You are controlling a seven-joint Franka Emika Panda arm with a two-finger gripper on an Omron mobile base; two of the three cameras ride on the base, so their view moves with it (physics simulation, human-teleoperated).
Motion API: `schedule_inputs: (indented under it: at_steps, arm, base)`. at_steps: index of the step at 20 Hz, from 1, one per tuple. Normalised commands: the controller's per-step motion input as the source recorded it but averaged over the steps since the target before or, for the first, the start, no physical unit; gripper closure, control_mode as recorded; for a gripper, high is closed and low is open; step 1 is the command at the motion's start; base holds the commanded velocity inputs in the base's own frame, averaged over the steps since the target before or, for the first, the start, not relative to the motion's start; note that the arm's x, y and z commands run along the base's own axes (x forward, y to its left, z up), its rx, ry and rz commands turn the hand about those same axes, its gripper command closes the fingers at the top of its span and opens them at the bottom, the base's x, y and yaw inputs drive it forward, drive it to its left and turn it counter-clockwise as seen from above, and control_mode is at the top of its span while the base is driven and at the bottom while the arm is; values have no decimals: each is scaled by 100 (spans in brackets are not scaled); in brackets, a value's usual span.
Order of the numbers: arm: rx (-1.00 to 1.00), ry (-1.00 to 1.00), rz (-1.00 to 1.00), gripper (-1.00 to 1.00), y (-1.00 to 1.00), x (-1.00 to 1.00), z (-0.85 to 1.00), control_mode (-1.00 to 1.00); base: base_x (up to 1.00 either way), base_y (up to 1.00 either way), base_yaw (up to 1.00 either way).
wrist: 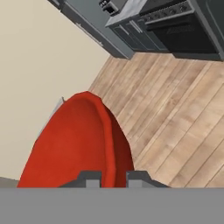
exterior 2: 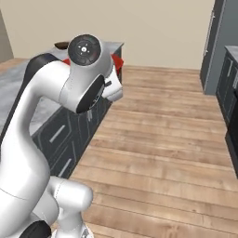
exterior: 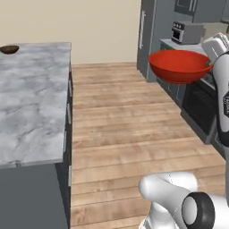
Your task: Pick up the bowls from the cabinet and place each bowl in front of a stool on the dining counter.
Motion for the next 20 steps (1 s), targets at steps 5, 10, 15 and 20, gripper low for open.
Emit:
schedule_inputs:
  at_steps: [5,10,15,20]
  arm:
    - [0,0,0,100,0,0,0,100]
    - [0,0,0,100,0,0,0,100]
    - [0,0,0,100,0,0,0,100]
    - [0,0,0,100,0,0,0,100]
  base:
    - [-19,82,10]
    - [4,100,1]
    - [0,100,0]
    - [0,100,0]
